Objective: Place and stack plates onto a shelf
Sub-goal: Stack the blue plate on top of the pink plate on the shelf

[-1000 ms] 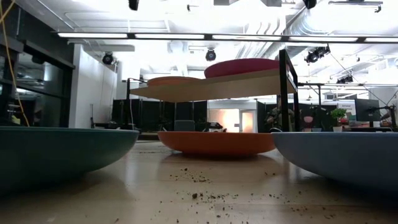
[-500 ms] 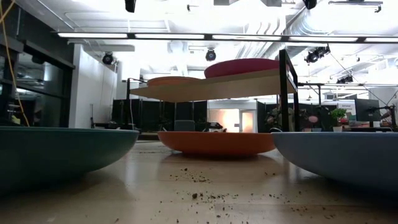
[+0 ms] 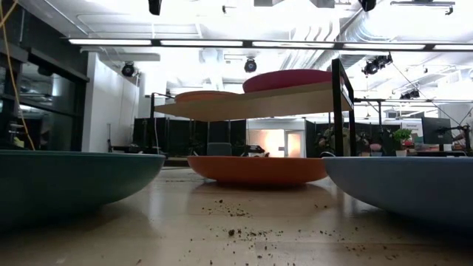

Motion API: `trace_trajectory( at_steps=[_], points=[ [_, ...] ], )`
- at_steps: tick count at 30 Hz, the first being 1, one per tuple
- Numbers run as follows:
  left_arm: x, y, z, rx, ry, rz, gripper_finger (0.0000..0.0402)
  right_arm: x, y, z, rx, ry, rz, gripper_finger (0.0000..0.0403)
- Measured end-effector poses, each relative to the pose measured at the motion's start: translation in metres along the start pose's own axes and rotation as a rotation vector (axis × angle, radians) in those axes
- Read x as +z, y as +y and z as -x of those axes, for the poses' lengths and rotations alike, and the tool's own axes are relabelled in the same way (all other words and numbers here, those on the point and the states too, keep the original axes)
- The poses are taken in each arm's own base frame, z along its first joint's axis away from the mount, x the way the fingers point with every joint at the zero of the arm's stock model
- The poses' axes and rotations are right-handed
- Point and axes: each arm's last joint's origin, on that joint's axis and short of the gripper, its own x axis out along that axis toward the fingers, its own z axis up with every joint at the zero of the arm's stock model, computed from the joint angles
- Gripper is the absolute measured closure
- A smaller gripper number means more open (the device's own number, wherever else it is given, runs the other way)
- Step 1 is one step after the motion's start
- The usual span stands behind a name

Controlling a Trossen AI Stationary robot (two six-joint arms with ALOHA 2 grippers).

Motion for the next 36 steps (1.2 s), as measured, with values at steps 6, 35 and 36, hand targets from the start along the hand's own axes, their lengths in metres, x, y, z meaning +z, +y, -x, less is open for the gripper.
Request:
trace_trajectory(
  at_steps=[6, 35, 36],
  points=[
    [0.000, 0.000, 0.000, 0.000, 0.001, 0.000, 0.0271, 0.000, 0.000, 0.001, 0.019, 0.007, 0.000, 0.0234],
    [0.000, 0.001, 0.000, 0.009, 0.003, -0.035, 0.0271, -0.096, 0.032, 0.019, -0.064, 0.901, -0.206, 0.0234],
    [0.000, 0.001, 0.000, 0.009, 0.003, -0.035, 0.0271, -0.102, 0.037, 0.015, -0.064, 0.912, -0.195, 0.0234]
  ],
)
